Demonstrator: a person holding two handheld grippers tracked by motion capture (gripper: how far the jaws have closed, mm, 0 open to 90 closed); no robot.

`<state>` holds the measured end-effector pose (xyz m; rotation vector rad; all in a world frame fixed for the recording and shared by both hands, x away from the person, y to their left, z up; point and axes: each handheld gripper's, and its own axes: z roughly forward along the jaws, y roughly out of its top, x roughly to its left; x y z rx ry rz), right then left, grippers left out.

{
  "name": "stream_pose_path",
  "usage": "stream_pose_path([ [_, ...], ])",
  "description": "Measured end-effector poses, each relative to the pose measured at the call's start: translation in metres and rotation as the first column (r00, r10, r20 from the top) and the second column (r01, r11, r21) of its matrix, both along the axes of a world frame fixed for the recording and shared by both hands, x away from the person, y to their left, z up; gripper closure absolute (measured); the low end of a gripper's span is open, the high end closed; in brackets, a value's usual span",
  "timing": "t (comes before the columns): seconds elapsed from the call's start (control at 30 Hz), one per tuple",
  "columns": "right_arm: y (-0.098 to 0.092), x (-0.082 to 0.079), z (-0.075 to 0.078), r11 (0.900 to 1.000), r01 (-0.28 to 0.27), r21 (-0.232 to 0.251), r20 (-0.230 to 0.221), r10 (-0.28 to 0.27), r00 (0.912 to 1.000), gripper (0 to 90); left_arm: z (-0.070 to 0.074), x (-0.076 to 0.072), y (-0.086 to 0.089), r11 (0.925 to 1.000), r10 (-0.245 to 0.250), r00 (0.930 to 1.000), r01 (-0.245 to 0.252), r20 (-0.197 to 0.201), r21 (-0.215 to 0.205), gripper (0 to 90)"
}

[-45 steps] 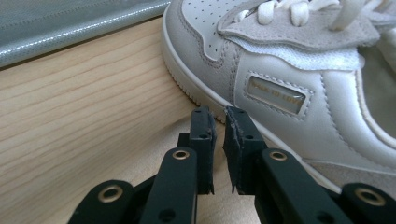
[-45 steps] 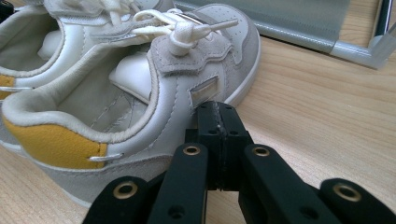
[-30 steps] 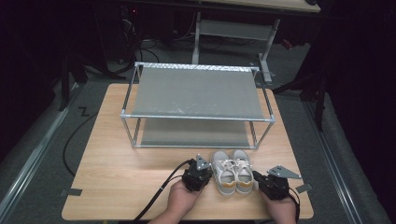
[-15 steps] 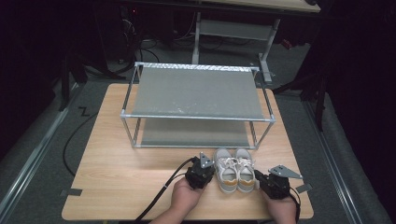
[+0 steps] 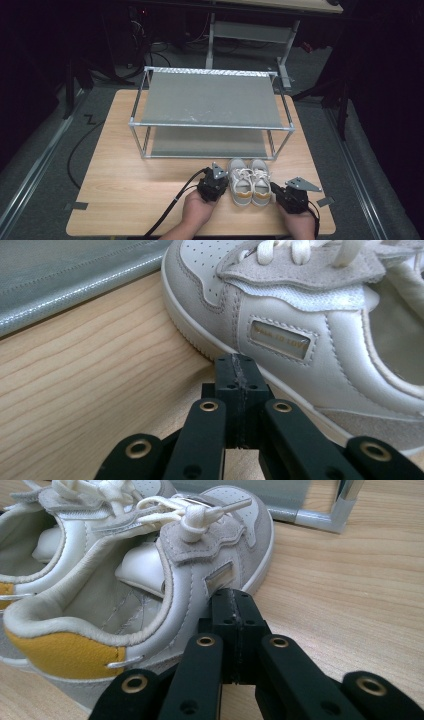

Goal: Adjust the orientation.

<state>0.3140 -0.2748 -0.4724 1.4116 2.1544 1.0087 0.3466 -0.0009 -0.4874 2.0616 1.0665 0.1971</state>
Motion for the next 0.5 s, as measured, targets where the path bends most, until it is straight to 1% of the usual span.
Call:
stream_pose_path([
  [0.4,0.0005,-0.0005,-0.0001,1.000,0.003,-0.002,0.002,-0.003,1.0000,90.0,-0.0007,-0.0018,-0.0015,1.0000,0.003,0.9999,-0.003,0.016,0.009,90.0],
  [0.5,0.0005,-0.0005,-0.0001,1.000,0.002,-0.004,0.003,-0.002,1.0000,90.0,-0.0014,-0.0026,-0.0017,0.9999,-0.001,0.9995,0.000,0.031,0.016,90.0],
])
